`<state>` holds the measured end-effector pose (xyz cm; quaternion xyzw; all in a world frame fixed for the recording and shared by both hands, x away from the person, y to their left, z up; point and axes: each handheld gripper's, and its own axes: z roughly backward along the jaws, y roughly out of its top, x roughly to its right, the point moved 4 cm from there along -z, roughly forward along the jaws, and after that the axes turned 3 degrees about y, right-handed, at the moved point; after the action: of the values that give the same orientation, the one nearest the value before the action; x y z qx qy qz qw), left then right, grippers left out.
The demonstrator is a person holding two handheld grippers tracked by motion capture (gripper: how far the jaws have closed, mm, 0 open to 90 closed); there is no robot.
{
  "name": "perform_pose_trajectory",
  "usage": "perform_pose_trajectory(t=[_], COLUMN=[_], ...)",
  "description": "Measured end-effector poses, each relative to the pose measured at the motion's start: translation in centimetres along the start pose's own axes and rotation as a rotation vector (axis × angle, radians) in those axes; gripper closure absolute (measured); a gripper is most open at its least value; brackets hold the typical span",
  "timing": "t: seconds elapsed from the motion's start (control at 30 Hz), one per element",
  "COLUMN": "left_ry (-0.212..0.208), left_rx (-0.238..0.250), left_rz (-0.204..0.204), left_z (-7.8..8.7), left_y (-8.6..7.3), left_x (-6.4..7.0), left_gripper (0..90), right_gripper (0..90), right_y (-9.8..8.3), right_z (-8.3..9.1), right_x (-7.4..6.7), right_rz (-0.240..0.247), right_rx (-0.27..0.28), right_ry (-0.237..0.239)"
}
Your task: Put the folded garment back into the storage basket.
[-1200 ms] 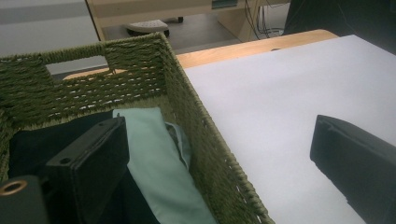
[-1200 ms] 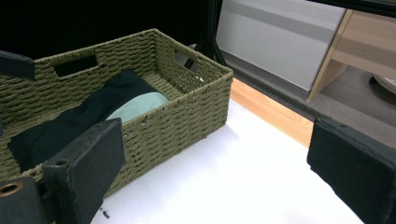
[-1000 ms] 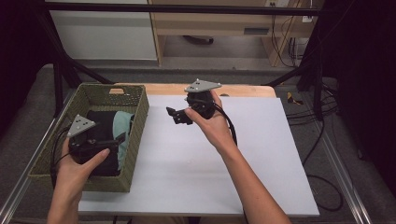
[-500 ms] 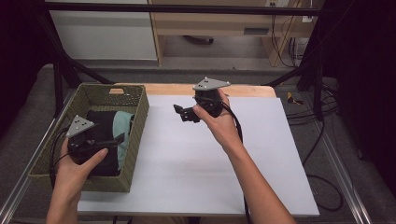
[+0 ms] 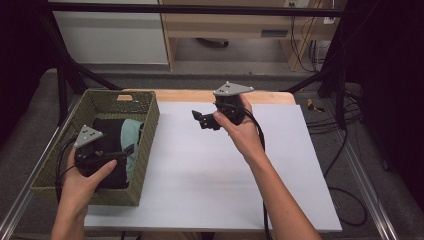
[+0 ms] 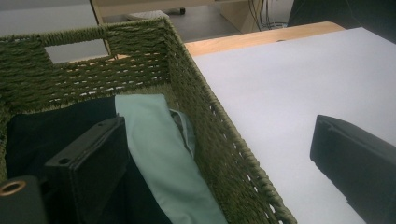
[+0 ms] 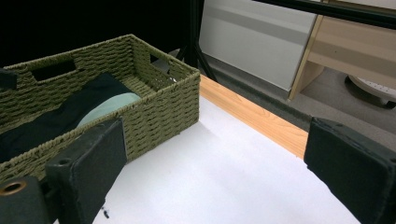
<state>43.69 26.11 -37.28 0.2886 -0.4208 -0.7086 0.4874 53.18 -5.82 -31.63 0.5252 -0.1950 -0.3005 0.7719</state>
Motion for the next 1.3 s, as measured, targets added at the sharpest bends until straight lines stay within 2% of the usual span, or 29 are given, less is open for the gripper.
perform_pose_trajectory(t=[0.3, 0.83, 0.97, 1.3], left_ry=[-0.005, -0.011, -0.023, -0.022], left_rx=[-0.018, -0.008, -0.019, -0.043], left_rz=[-0.001, -0.007, -0.014, -0.018], left_z=[-0.5, -0.2, 0.0, -0.3], left_y=[-0.4, -0.5, -0.8, -1.7], left_x=[0.0, 0.5, 0.9, 1.0], left_gripper=[4.4, 4.8, 4.8, 4.9], right_gripper=[5.8, 5.7, 5.7, 5.5], right_y=[-0.1, -0.4, -0.6, -0.9], right_z=[1.1, 2.8, 3.2, 4.3], right_x=[0.8, 2.2, 2.5, 3.2], right_rz=[0.000, -0.011, -0.012, -0.025], right_rx=[0.013, 0.015, 0.016, 0.028], right_ry=[-0.002, -0.029, -0.035, -0.046])
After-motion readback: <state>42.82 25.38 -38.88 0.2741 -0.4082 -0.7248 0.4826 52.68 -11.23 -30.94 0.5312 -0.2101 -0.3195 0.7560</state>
